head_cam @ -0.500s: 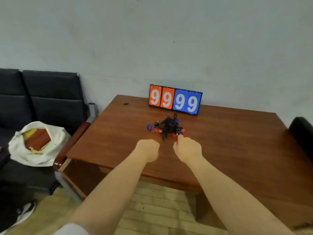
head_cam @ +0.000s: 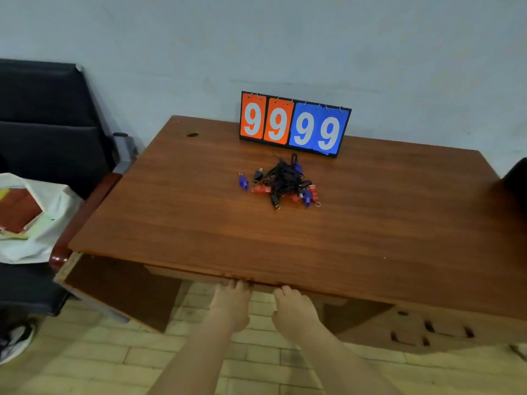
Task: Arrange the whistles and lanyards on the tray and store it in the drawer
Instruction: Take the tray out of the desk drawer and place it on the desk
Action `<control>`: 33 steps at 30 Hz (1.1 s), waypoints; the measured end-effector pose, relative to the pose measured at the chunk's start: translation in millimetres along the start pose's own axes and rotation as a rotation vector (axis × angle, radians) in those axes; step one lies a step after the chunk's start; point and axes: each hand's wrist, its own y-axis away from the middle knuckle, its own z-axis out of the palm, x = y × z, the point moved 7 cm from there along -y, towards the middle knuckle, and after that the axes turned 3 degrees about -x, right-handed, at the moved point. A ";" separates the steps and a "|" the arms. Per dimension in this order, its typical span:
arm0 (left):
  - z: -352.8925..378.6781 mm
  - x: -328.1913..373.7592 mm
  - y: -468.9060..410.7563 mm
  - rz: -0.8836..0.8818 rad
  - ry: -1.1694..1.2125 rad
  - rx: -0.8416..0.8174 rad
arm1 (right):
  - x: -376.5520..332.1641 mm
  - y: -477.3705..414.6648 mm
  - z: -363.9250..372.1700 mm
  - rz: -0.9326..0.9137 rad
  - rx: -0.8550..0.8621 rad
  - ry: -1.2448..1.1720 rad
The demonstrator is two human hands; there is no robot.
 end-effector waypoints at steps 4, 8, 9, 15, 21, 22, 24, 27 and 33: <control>9.0 -3.9 -15.8 -0.041 0.020 -0.044 | 5.5 -18.6 16.1 0.083 -0.089 0.020; 13.5 -7.9 -25.0 -0.060 0.077 -0.007 | 19.9 -30.5 22.7 0.177 -0.137 -0.077; 12.0 -8.1 -25.0 -0.060 0.085 0.005 | 22.1 -32.0 21.8 0.178 -0.146 -0.089; -1.5 -6.6 -19.0 -0.053 0.244 0.058 | 17.7 -28.5 13.3 0.174 -0.090 -0.087; -16.2 -1.7 -16.8 0.017 0.123 0.068 | 13.5 -21.0 1.2 0.142 0.007 -0.130; -12.0 -1.6 -17.8 0.024 0.094 0.050 | 15.1 -19.9 1.8 0.134 0.011 -0.129; -6.3 -3.1 -16.2 0.028 0.135 0.085 | 16.3 -18.5 6.1 0.088 0.036 -0.098; -5.4 -1.5 -7.2 0.016 0.156 0.258 | 8.0 -11.5 12.2 -0.011 0.208 0.015; 38.8 -5.8 -8.9 -0.145 0.044 0.076 | 3.3 -11.4 55.3 0.033 0.035 0.004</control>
